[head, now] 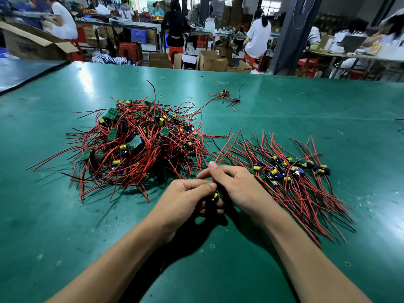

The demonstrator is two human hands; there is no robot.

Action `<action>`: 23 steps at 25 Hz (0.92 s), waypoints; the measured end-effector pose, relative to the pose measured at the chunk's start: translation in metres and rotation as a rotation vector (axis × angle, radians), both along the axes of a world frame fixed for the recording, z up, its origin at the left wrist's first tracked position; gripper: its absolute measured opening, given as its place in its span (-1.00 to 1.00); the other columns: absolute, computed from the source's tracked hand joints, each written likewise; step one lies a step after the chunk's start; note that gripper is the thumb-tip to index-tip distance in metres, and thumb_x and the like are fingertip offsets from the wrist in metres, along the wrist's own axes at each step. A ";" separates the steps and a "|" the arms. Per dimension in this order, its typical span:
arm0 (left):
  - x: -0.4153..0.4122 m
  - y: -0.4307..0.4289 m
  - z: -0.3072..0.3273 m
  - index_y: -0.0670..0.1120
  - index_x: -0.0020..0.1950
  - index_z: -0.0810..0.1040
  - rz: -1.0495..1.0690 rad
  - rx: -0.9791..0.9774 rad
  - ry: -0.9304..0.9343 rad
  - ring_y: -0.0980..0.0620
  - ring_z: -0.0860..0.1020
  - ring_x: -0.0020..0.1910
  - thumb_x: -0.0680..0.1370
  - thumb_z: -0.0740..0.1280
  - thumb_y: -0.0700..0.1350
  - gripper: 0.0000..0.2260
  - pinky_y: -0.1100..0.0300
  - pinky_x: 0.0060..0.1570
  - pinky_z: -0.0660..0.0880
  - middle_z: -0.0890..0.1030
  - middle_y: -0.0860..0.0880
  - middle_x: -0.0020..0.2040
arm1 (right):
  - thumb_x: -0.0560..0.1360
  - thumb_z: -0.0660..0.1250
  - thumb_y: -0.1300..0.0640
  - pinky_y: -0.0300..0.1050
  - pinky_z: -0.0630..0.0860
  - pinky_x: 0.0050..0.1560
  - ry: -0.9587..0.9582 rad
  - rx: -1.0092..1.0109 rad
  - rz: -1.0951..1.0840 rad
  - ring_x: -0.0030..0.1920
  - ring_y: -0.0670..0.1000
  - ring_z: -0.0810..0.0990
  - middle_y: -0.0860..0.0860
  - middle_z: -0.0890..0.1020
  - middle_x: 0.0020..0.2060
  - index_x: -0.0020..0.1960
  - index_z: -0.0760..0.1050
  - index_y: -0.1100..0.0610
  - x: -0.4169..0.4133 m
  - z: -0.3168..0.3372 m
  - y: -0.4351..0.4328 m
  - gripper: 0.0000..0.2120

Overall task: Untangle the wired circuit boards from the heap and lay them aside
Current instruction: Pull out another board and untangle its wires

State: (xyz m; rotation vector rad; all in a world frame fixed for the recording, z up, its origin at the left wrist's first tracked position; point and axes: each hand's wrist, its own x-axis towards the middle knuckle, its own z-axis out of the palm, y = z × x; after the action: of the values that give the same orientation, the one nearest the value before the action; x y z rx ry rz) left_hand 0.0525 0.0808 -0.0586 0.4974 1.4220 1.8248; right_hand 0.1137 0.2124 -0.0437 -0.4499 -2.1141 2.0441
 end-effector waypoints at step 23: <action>-0.001 -0.002 0.004 -0.16 -0.26 0.65 0.022 -0.066 0.088 -0.08 0.64 -0.40 0.58 0.29 -0.24 -0.76 0.26 -0.44 0.53 0.66 -0.20 -0.30 | 0.51 0.38 -0.21 -0.30 0.19 -0.51 0.102 0.160 -0.252 -0.53 -0.11 0.28 -0.12 0.47 -0.50 -0.23 0.71 0.06 -0.003 -0.013 0.023 -0.63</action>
State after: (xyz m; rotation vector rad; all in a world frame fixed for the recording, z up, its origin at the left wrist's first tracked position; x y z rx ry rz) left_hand 0.0517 0.0790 -0.0543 0.5364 1.5473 1.7865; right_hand 0.1108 0.2354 -0.0563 -0.5446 -2.0253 1.7102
